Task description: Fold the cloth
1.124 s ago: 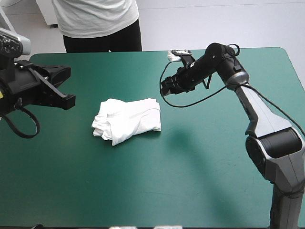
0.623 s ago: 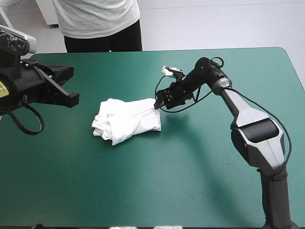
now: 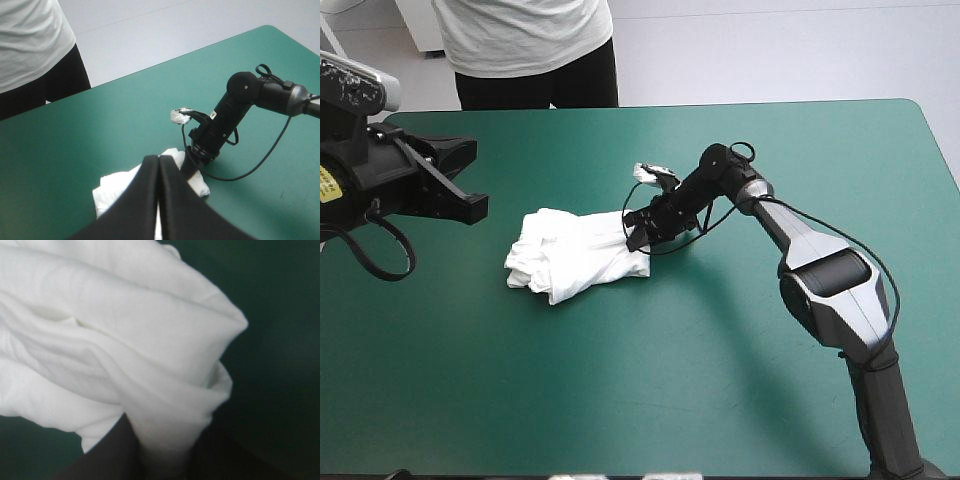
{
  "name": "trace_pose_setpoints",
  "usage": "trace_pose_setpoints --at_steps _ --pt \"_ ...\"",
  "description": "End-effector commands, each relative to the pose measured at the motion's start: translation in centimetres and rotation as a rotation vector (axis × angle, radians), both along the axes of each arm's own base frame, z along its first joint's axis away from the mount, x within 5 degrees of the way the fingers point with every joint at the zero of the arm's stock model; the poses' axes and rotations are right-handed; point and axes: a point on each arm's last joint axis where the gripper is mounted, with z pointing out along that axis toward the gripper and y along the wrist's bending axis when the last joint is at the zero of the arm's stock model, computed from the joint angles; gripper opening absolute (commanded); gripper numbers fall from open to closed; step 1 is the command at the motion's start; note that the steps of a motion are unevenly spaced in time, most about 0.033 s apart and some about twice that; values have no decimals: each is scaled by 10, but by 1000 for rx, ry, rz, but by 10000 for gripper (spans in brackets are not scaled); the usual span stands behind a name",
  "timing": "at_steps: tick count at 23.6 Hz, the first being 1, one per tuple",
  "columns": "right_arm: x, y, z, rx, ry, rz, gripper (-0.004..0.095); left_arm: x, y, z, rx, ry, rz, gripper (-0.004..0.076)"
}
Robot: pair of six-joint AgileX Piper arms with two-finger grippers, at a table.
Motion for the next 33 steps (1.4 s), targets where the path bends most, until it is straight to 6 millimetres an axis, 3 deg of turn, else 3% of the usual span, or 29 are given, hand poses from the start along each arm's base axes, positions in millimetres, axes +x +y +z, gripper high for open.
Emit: trace_pose_setpoints --at_steps 1,5,11,16,19,21,26,27,28,29,32,33 --pt "-2 -1 32 11 -98 6 -5 -8 2 3 -7 11 -10 -10" --pt "4 -12 27 -109 -135 -27 -5 -8 2 3 -7 11 -10 -10" --pt "15 -51 39 -268 -203 -96 -5 -8 2 3 -7 11 -10 -10" --pt "24 -99 51 -363 -189 -183 -5 -8 2 3 -2 9 -13 -10" --pt "28 -151 64 -428 -178 -295 -5 -8 2 3 8 4 -18 -10" --pt "25 -171 64 -457 -164 -327 -5 -8 2 3 11 2 -19 -10" --pt "-10 -259 64 -588 -96 -493 -5 -8 2 3 16 0 -22 -10" --pt "-26 -285 65 -622 -79 -543 -5 -8 2 3 16 0 -22 -10" --pt "-33 -294 67 -630 -77 -566 -5 -9 2 3 13 1 -25 -10" --pt "-50 -317 71 -640 -75 -630 -5 -9 1 3 9 3 -31 -10" --pt "-91 -362 77 -654 -52 -759 -5 -9 0 4 1 7 -43 -10" --pt "-98 -368 75 -656 -41 -779 -5 -10 0 4 -3 9 -48 -10"
